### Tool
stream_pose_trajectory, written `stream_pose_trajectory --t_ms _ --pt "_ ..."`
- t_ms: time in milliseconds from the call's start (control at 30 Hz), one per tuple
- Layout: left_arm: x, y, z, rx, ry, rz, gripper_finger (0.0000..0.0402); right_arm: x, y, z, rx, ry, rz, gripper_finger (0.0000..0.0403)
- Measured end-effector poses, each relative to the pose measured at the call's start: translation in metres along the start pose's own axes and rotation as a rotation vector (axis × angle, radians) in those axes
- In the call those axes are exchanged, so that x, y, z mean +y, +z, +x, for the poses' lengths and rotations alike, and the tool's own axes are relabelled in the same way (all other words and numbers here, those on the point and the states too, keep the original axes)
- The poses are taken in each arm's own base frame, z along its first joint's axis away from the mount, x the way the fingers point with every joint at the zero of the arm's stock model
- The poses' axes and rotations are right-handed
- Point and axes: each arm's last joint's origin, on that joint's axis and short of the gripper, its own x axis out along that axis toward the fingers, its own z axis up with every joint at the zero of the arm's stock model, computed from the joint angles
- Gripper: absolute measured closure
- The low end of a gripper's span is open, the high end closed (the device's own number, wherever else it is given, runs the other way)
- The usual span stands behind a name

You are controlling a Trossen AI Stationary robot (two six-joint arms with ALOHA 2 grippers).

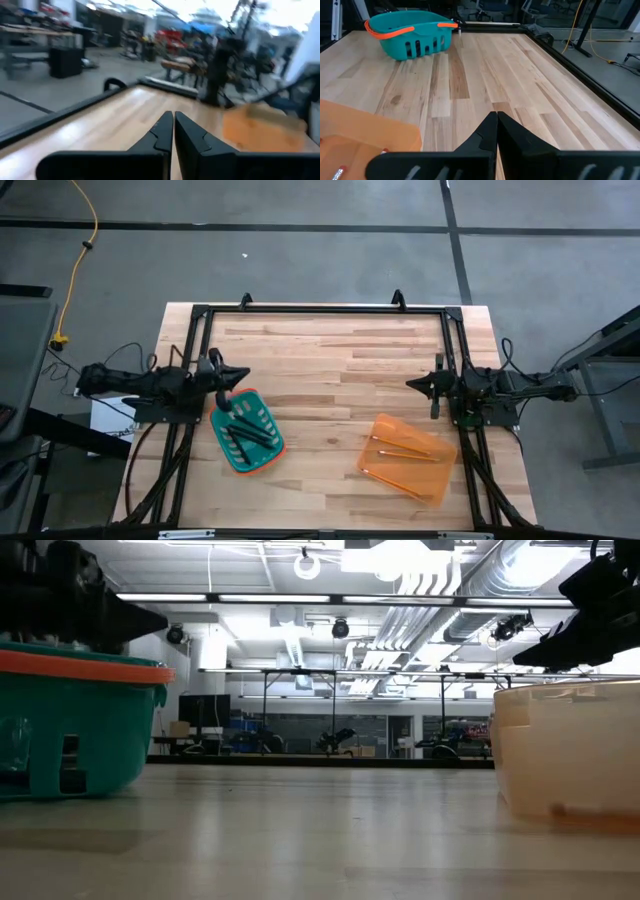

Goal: Sort pens & pencils
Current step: Adjust the orange bin

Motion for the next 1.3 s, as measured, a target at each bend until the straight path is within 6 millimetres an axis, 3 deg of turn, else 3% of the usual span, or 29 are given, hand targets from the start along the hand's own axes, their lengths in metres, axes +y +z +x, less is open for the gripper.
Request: stream_pose_trajectory --t_ms 233,1300 --pt "0.0057 0.0027 -0.002 -0.037 0.181 -0.021 0.0397 0.0 -0.0002 0.0 0.002 0.001 -0.001 0.0403" --pt "0.0054 0.0017 -0.0011 -0.024 0.183 0.002 0.0396 0.0 -0.0008 0.0 0.008 0.0 -0.002 0.0403"
